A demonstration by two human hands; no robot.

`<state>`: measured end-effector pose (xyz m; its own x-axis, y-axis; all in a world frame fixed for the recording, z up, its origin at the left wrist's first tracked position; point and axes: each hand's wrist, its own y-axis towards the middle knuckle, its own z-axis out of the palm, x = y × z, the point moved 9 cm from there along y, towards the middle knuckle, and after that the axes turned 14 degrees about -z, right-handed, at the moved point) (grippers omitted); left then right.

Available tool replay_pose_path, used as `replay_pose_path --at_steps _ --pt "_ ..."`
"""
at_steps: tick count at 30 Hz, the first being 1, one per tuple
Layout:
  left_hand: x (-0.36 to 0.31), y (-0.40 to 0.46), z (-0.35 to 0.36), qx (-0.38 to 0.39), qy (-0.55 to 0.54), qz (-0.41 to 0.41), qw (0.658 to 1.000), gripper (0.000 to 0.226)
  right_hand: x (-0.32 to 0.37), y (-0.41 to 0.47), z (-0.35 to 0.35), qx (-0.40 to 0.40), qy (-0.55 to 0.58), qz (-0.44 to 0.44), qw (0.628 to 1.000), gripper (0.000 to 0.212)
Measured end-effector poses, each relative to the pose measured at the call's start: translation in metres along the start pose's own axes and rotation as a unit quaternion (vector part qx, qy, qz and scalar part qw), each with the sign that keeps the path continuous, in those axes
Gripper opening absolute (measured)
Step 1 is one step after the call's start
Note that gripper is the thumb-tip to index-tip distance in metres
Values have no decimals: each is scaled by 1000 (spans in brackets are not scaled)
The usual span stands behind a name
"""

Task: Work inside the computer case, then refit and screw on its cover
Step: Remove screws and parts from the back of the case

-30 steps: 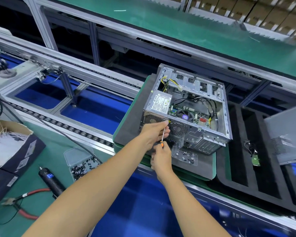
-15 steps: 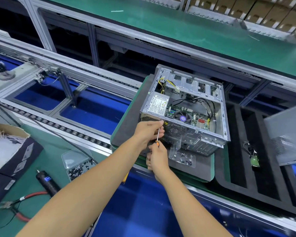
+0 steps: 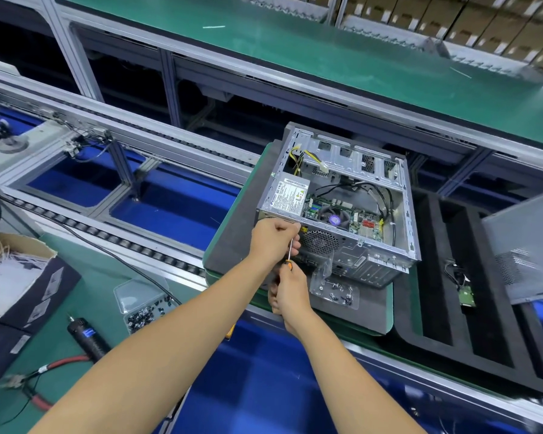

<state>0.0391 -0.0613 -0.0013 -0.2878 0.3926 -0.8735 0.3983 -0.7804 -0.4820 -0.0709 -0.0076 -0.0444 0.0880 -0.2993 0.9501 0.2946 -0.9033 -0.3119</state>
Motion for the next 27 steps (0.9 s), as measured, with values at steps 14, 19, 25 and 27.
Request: replay_pose_path --at_steps 14,19,25,27 --pt "17 3 8 93 -72 -100 988 24 2 -1 2 -10 3 6 1000 10" --pt "17 3 3 85 -67 -109 988 21 2 -2 2 -10 9 19 1000 10" --pt "2 -1 0 40 -23 -53 997 19 -3 -1 17 -2 57 45 997 5" --pt "-2 -3 -2 28 -1 -36 999 19 -4 0 16 -24 54 37 998 8"
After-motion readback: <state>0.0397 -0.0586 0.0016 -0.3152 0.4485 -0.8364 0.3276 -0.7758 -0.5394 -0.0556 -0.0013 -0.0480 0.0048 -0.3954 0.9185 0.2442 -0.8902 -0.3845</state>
